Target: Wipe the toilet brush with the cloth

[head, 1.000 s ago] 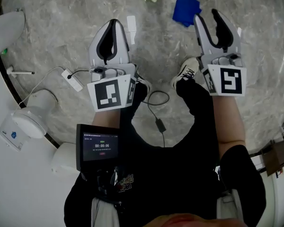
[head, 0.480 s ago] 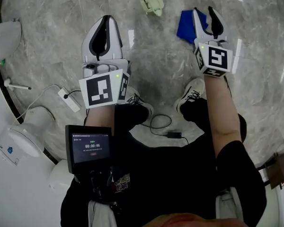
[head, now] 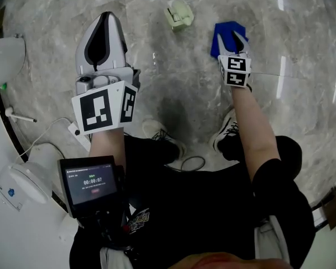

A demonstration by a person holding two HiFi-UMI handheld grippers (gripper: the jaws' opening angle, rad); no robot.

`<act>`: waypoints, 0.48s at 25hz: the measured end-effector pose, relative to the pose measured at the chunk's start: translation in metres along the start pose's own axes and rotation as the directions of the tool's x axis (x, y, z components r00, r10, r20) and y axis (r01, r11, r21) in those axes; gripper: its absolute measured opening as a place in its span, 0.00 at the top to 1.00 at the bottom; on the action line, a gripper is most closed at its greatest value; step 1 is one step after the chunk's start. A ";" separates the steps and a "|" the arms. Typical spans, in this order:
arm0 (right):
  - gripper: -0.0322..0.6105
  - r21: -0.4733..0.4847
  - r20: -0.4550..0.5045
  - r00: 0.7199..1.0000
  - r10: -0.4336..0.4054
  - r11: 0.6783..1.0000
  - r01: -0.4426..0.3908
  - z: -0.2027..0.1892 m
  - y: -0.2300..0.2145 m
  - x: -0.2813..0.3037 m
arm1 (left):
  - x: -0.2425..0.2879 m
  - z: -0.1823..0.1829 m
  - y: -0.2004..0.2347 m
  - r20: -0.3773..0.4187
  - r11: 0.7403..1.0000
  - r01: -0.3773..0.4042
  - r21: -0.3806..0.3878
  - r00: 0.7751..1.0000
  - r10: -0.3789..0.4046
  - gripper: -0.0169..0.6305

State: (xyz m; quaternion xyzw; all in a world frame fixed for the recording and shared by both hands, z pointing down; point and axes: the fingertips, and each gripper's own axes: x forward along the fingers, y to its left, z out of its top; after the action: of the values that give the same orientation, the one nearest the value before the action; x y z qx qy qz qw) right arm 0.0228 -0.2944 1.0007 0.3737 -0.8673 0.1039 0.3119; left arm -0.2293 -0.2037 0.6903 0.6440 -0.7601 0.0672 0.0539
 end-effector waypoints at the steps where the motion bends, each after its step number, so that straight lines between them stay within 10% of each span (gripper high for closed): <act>1: 0.66 -0.011 -0.030 1.000 0.010 1.000 -0.010 -0.012 0.003 0.004 | 0.000 0.001 -0.001 0.006 1.000 0.002 0.007 1.000 -0.002 0.95; 12: 0.63 0.000 -0.175 0.984 0.008 1.000 -0.008 -0.075 0.001 0.032 | 0.002 0.008 0.005 0.044 1.000 0.008 -0.020 0.999 -0.008 0.95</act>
State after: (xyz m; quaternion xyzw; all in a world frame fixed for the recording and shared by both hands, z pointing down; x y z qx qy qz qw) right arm 0.0399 -0.2812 1.0789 0.3596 -0.8380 0.1375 0.3868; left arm -0.2345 -0.2062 0.6827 0.6478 -0.7592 0.0454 0.0439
